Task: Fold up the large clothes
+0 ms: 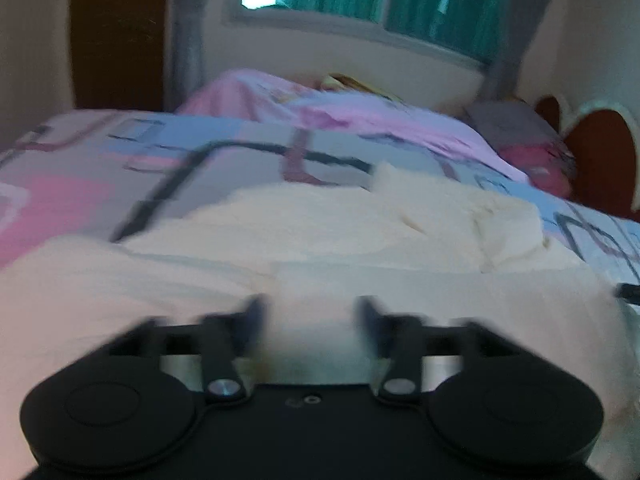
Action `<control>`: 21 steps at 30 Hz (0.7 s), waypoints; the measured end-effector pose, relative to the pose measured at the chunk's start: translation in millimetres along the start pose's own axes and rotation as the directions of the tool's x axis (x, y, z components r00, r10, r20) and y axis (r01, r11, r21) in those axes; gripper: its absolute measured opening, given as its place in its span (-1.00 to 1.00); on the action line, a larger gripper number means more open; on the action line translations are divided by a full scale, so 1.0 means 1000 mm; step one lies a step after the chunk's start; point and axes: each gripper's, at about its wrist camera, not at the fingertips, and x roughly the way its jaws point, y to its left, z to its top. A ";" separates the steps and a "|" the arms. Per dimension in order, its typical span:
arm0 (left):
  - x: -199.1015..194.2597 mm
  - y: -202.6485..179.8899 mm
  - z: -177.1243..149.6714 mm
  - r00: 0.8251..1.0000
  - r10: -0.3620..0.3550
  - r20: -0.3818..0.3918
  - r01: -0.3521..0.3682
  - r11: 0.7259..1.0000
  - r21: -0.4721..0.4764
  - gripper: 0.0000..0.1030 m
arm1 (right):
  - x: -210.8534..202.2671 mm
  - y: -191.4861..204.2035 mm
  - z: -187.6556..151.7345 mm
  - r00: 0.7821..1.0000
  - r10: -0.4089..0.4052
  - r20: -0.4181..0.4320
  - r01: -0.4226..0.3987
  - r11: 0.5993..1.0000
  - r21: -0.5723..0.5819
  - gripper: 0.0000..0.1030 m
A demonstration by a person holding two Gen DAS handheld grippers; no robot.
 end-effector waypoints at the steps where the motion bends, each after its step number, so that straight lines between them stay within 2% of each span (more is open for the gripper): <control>1: -0.004 0.003 -0.002 1.000 0.013 0.016 -0.014 1.000 0.004 0.83 | -0.006 -0.002 0.000 1.000 -0.004 0.012 0.004 1.000 0.012 -0.53; 2: -0.005 0.006 -0.003 1.000 0.001 0.012 -0.001 1.000 0.007 0.70 | -0.013 -0.006 -0.002 1.000 0.000 0.026 -0.001 1.000 0.027 -0.53; 3: -0.002 0.007 -0.004 1.000 -0.026 -0.016 0.026 1.000 0.008 0.32 | -0.015 -0.009 -0.003 1.000 0.006 0.030 -0.007 0.999 0.036 -0.53; 4: 0.003 0.009 -0.004 0.997 -0.054 -0.048 0.054 0.999 0.002 0.08 | -0.016 -0.010 -0.004 1.000 0.002 0.022 -0.003 0.999 0.035 -0.53; 8: 0.021 0.006 -0.001 0.991 -0.096 -0.095 0.094 0.995 -0.023 0.00 | -0.008 -0.013 -0.008 1.000 -0.017 -0.009 0.017 0.999 0.040 -0.53; 9: 0.025 0.007 -0.002 0.988 -0.114 -0.108 0.111 0.993 -0.037 -0.29 | -0.006 -0.013 -0.009 1.000 -0.022 -0.014 0.023 0.999 0.042 -0.53; 10: 0.028 0.009 -0.005 0.981 -0.155 -0.119 0.149 0.987 -0.058 -0.84 | -0.005 -0.013 -0.010 1.000 -0.024 -0.019 0.025 0.999 0.041 -0.53; 12: 0.016 0.011 -0.006 0.984 -0.169 -0.057 0.164 0.983 -0.085 -0.88 | -0.008 -0.015 -0.009 1.000 -0.020 -0.001 0.020 0.999 0.043 -0.53; 14: -0.001 0.009 -0.010 0.991 -0.135 0.012 0.135 0.990 -0.049 -0.88 | -0.013 -0.017 -0.006 0.999 -0.010 0.035 0.009 0.999 0.042 -0.54; 18: 0.001 0.011 -0.019 0.996 -0.085 0.007 0.086 0.995 -0.053 -0.88 | 0.004 -0.006 0.000 1.000 0.027 0.015 -0.026 0.999 -0.035 -0.54; 19: 0.007 0.012 -0.019 0.996 -0.091 -0.008 0.091 0.993 -0.070 -0.88 | 0.015 -0.001 -0.003 1.000 0.007 -0.012 -0.008 0.997 -0.083 -0.54; 21: 0.015 0.013 -0.018 0.991 -0.126 -0.036 0.122 0.989 -0.084 -0.86 | 0.042 0.002 -0.010 0.990 -0.103 -0.093 0.087 0.983 -0.159 -0.54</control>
